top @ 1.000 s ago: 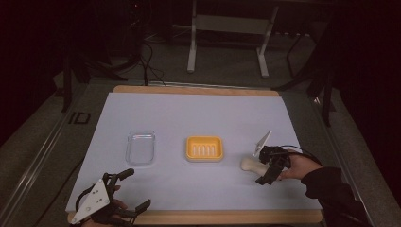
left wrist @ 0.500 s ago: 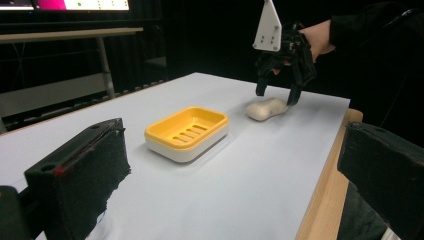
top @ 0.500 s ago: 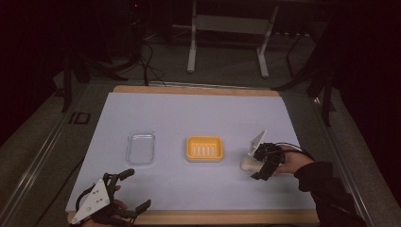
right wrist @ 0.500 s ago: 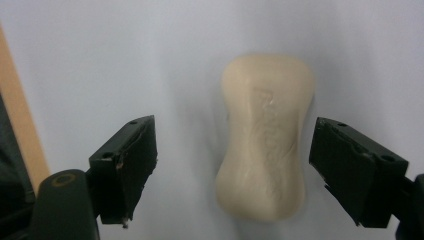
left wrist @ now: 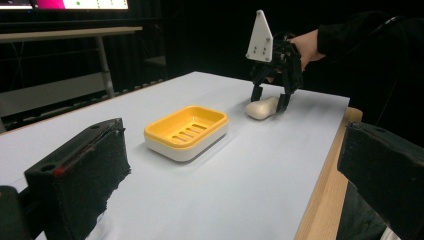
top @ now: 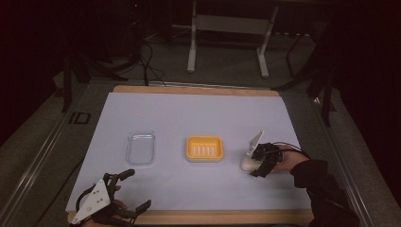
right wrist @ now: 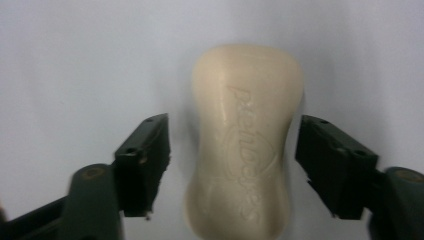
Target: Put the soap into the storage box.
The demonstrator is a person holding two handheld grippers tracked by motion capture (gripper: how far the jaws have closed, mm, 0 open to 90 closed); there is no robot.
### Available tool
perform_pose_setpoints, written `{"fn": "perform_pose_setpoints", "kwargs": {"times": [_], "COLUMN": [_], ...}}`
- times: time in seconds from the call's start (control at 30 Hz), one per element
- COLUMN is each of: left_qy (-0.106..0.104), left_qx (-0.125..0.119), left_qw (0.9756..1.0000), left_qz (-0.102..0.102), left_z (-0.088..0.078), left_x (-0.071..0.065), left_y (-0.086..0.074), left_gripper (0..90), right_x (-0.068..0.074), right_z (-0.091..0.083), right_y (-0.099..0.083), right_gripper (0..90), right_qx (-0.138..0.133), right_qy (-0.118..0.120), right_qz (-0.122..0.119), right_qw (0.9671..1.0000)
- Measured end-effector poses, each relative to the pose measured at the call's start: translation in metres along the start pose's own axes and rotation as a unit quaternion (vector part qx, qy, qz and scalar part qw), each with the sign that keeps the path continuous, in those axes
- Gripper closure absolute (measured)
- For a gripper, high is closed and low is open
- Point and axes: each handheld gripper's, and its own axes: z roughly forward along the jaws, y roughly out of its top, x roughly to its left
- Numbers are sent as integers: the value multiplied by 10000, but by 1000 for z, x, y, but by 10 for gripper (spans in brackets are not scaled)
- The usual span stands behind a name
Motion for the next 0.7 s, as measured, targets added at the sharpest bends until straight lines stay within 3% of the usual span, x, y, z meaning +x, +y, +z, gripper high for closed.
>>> {"fn": "perform_pose_setpoints", "kwargs": {"times": [0.23, 0.47, 0.6, 0.7], "left_qy": [-5, 0, -4, 1], "left_qx": [14, 24, 36, 34], "left_qw": [10000, 10000, 10000, 10000], "left_qz": [11, 18, 30, 22], "left_z": [0, 0, 1, 1], "left_x": [0, 0, 0, 0], "left_y": [0, 0, 0, 0], "left_gripper": [1, 1, 1, 1], "right_x": [-3, -3, 0, 1], "right_z": [8, 10, 10, 10], "right_y": [-1, 2, 6, 9], "right_gripper": [337, 397, 491, 495], "right_qx": [162, 269, 414, 501], "right_qy": [59, -31, -31, -42], "right_qz": [24, 23, -23, 13], "right_qw": [9998, 9996, 9991, 9987]}}
